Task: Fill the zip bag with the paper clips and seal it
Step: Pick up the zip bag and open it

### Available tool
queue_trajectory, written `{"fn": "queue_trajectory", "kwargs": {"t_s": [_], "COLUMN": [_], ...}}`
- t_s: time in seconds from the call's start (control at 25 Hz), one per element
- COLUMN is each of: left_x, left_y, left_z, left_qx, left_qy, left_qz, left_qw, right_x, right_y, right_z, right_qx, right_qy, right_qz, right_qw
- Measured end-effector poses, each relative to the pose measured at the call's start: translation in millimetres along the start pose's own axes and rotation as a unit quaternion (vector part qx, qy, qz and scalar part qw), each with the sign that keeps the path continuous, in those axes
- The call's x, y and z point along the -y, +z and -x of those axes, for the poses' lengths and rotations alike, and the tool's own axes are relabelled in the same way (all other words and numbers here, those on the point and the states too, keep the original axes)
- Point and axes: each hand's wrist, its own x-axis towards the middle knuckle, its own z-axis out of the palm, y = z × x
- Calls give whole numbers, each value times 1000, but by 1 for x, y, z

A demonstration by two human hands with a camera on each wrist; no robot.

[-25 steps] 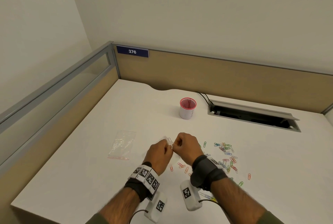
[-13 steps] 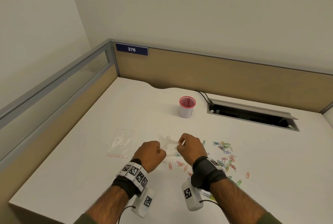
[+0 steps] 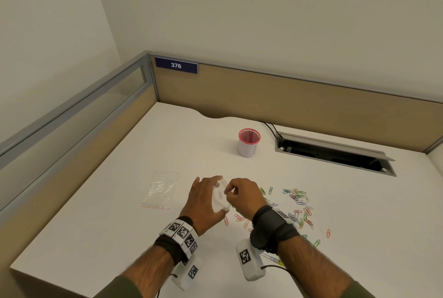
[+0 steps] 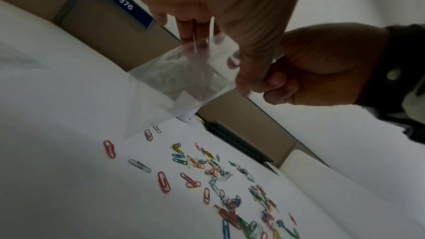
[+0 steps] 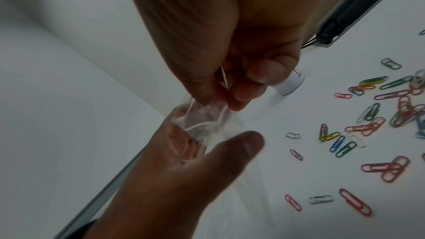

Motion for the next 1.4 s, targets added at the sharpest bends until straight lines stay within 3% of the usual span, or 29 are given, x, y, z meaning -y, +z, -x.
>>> {"fn": "queue_trajectory", "kwargs": {"t_s": [0.08, 0.24, 0.32, 0.44, 0.52, 0.6, 0.68, 0.84, 0.96, 1.16, 1.4], "left_x": [6, 12, 13, 12, 12, 10, 12, 20, 15, 12, 20], "left_y": [1, 3, 2, 1, -1, -1, 0, 6, 5, 2, 2], "left_z": [1, 2, 2, 2, 1, -1, -3, -6, -9, -16, -26], "left_qx": [-32, -3, -3, -12, -12, -5, 4, 25, 3, 0, 4], "left_qy": [0, -18, -25, -28, -34, -39, -31, -38, -33, -27, -18], "left_qz": [32, 57, 59, 35, 12, 4, -6, -21, -16, -24, 56], "left_qw": [999, 998, 998, 999, 999, 999, 999, 999, 999, 999, 998], "right_x": [-2, -2, 1, 15, 26, 31, 31, 33, 38, 42, 41], "right_y": [-1, 0, 0, -7, -8, -2, 3, 4, 7, 8, 7], "right_z": [0, 3, 4, 7, 7, 5, 2, -2, 0, -4, -6], "right_qx": [-5, -7, -59, -122, -51, 36, 79, 109, 115, 135, 141], "right_qy": [8, 23, 14, -58, -65, -17, 23, 58, 79, 77, 103], "right_qz": [-4, -28, -16, -14, -23, -24, -31, -84, -162, -160, -245], "right_qw": [1000, 999, 998, 991, 996, 999, 996, 989, 977, 975, 954]}}
